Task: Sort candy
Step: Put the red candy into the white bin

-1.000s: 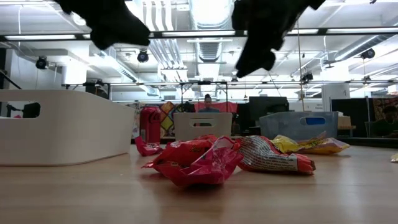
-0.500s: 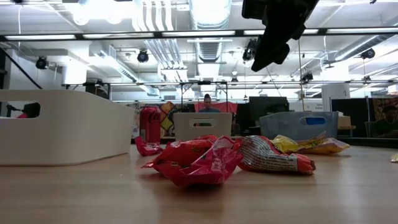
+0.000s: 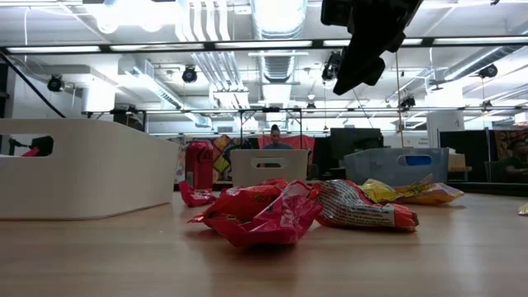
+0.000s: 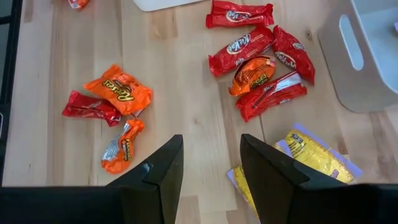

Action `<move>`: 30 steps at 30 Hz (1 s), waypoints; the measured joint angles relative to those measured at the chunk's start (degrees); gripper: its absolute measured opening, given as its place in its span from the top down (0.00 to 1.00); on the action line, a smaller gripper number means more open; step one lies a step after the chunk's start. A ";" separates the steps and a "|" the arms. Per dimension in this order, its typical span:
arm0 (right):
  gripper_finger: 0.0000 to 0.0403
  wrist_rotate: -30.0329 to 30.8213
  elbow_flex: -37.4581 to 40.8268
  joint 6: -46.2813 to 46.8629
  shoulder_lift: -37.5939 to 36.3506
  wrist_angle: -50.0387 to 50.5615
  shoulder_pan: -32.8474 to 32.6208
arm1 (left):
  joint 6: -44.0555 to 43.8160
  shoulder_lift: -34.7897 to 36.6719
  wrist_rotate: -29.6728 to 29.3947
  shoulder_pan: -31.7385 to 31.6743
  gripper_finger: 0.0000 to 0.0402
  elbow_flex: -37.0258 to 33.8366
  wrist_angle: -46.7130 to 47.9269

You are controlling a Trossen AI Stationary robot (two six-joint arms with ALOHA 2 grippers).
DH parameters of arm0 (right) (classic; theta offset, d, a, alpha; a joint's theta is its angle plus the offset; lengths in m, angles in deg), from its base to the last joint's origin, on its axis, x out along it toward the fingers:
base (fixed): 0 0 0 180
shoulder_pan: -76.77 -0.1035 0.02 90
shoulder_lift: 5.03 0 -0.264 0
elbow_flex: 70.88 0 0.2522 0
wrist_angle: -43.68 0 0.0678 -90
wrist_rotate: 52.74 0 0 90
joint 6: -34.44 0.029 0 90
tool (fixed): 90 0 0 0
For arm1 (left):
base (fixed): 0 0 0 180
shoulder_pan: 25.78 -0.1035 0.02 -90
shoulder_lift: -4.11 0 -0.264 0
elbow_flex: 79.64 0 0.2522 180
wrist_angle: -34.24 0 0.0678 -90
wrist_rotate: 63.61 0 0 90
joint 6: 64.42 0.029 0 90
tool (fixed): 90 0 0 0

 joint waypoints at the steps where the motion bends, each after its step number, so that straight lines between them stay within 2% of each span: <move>1: 0.63 -0.01 0.00 0.00 0.00 0.00 0.00 | -2.40 -0.71 -0.04 0.76 0.70 0.00 0.12; 6: 0.63 -0.01 0.00 0.00 -0.02 0.00 -0.11 | -9.96 -4.33 -0.02 2.23 0.70 -0.07 0.23; 9: 0.63 -0.01 0.00 0.00 -0.04 0.00 -0.29 | -10.26 -6.09 -0.16 1.85 0.68 -0.07 0.40; 18: 0.63 -0.04 0.02 0.00 -0.04 -0.05 -2.12 | -9.42 -8.91 -3.61 -0.32 0.53 -0.72 5.62; 30: 0.63 -0.04 0.04 -0.04 -0.04 0.11 -3.70 | -8.26 -8.69 -3.65 -1.65 0.60 -12.58 -7.07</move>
